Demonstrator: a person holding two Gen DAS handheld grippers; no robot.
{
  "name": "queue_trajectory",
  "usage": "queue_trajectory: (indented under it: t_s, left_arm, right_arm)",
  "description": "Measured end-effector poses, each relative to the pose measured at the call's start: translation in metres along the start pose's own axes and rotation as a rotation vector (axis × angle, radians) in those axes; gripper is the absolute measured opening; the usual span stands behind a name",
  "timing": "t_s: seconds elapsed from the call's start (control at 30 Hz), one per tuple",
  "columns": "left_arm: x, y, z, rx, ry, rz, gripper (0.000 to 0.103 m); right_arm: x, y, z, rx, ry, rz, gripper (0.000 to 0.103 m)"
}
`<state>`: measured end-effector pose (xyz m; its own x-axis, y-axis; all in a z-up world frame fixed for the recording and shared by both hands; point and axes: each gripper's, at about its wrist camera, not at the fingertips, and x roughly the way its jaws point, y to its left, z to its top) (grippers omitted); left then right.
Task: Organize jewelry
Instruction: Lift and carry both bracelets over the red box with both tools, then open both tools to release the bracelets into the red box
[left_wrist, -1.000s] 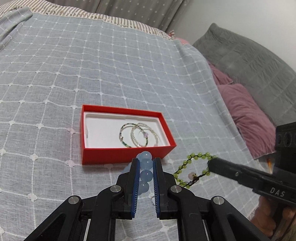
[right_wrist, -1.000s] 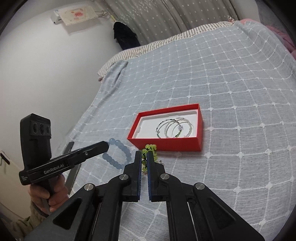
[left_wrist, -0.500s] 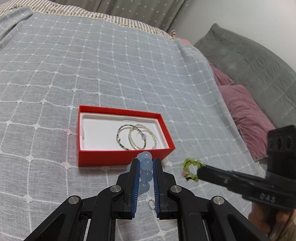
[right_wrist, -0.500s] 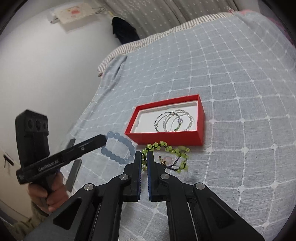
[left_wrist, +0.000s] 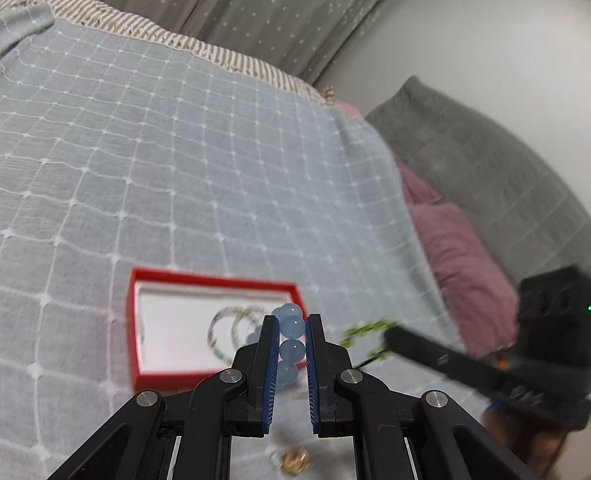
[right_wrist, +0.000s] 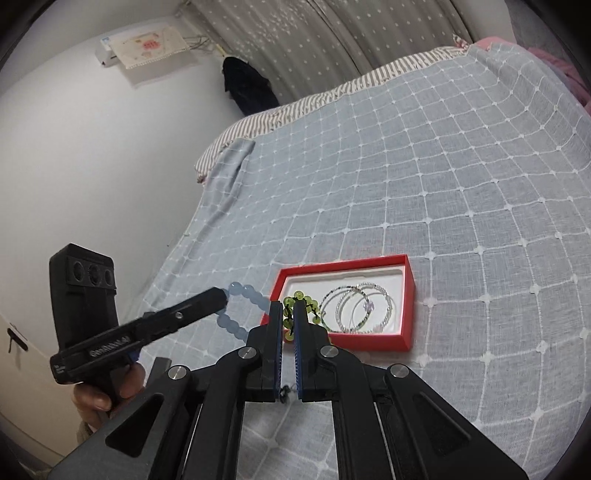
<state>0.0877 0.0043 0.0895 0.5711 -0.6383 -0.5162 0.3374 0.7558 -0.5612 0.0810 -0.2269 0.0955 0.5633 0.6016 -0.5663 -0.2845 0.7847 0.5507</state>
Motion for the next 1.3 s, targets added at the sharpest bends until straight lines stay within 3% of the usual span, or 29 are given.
queue_trajectory:
  t_s: [0.23,0.4,0.57,0.77,1.1,1.23,1.3]
  left_arm:
    - [0.036,0.032,0.013,-0.095,0.03,-0.062,0.008]
    - [0.063,0.067,0.01,-0.153,0.073,0.009,0.008]
    - [0.057,0.073,0.012,-0.136,0.055,0.055,0.008]
    - [0.069,0.069,0.001,-0.036,0.093,0.19,0.009]
    - [0.067,0.057,-0.004,0.048,0.091,0.27,0.009]
    - [0.056,0.049,-0.003,0.08,0.048,0.293,0.022]
    - [0.055,0.045,-0.006,0.098,0.045,0.309,0.022]
  right_arm:
    - [0.034,-0.006,0.015,-0.013,0.027,-0.036,0.005]
    - [0.051,-0.016,0.017,-0.022,0.032,-0.05,0.005]
    - [0.061,-0.016,0.02,-0.041,0.042,-0.038,0.005]
    - [0.073,-0.023,0.02,-0.035,0.064,-0.032,0.006]
    - [0.078,-0.032,0.015,-0.043,0.073,-0.089,0.006]
    - [0.075,-0.032,0.016,-0.041,0.062,-0.105,0.007]
    - [0.074,-0.033,0.015,-0.04,0.066,-0.111,0.007]
